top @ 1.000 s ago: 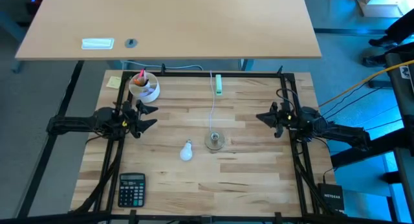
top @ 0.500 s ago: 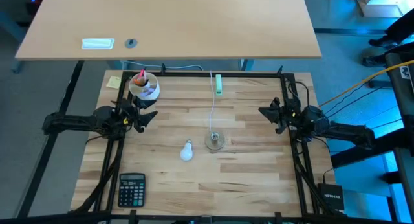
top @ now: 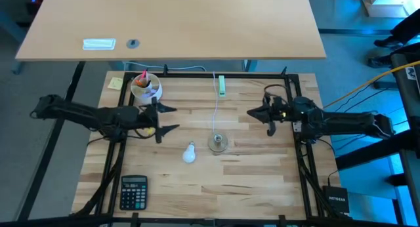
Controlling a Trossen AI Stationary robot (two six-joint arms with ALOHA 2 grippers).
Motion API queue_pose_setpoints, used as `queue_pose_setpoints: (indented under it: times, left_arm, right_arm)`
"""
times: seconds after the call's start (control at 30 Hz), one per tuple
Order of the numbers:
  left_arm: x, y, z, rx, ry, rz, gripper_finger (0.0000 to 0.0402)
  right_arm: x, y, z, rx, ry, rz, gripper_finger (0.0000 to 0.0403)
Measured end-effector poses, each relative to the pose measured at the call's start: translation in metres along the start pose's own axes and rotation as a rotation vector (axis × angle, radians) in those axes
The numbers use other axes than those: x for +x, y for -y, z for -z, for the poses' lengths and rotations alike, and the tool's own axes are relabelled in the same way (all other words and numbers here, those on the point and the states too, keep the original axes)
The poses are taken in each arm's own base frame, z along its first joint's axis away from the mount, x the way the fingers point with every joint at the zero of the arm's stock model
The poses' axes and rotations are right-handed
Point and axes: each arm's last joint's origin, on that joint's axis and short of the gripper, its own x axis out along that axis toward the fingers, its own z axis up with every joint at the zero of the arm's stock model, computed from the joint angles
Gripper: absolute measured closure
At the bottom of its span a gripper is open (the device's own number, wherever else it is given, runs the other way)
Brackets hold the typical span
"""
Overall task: Screw lightbulb
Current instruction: Insert the lightbulb into the lamp socket
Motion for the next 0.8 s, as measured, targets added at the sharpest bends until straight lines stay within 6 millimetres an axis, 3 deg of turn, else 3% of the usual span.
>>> queue_pose_setpoints:
  times: [0.23, 0.37, 0.6, 0.8]
  left_arm:
    - [0.012, 0.025, -0.011, 0.065, -0.235, 0.062, 0.0084]
    - [0.013, 0.040, -0.014, -0.063, -0.281, 0.093, 0.0084]
    - [0.024, 0.075, 0.018, -0.120, -0.462, 0.120, 0.0084]
    - [0.040, 0.097, 0.052, -0.139, -0.595, 0.064, 0.0084]
  right_arm:
    - [0.048, -0.012, -0.018, -0.086, -0.100, -0.099, 0.0393]
    - [0.079, -0.027, -0.021, -0.162, -0.186, -0.140, 0.0393]
    - [0.133, -0.055, -0.017, -0.273, -0.264, -0.054, 0.0393]
    - [0.169, -0.077, 0.010, -0.342, -0.478, -0.079, 0.0369]
